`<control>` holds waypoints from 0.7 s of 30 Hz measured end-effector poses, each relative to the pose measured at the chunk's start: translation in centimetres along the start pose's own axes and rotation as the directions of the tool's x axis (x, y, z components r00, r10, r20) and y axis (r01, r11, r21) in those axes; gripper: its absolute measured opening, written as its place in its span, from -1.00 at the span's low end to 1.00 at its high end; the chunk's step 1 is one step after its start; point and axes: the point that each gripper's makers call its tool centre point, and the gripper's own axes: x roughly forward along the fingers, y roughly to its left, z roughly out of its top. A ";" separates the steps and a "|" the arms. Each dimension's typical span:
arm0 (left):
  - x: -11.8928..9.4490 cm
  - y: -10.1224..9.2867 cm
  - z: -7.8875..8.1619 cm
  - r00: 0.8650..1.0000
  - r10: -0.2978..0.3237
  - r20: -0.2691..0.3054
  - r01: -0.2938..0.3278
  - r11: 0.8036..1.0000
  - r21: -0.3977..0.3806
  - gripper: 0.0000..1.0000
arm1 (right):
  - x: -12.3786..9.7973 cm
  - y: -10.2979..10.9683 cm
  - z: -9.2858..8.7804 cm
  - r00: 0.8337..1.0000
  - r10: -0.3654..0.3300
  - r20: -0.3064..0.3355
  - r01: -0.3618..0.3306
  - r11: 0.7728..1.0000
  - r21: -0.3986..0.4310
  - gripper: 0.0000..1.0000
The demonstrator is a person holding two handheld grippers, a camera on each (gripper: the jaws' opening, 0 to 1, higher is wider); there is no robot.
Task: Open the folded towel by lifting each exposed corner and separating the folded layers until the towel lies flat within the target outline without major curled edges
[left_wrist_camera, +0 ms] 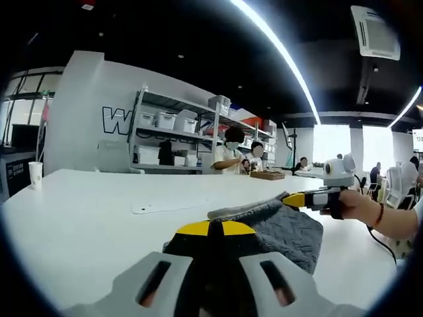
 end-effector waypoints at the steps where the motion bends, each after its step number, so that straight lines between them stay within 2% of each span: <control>1: 0.0 0.0 -0.1 1.000 -0.001 0.000 0.001 1.000 -0.001 -0.97 | 0.0 0.0 0.0 1.000 0.001 0.000 -0.001 1.000 0.003 -0.97; 12: -0.4 -0.4 -0.2 1.000 0.007 0.007 -0.007 1.000 -0.004 -0.97 | 0.3 0.2 -0.7 1.000 0.019 0.012 -0.019 0.999 0.031 -0.97; 16: -0.5 -0.5 -0.1 1.000 0.005 0.011 -0.005 1.000 -0.014 -0.97 | -0.2 0.5 -0.1 0.999 0.030 0.028 -0.031 0.998 0.051 -0.97; 21: -0.8 -1.0 0.1 1.000 -0.002 0.014 0.002 1.000 -0.013 -0.97 | -1.0 1.2 0.3 0.999 0.027 0.026 -0.028 0.999 0.026 -0.97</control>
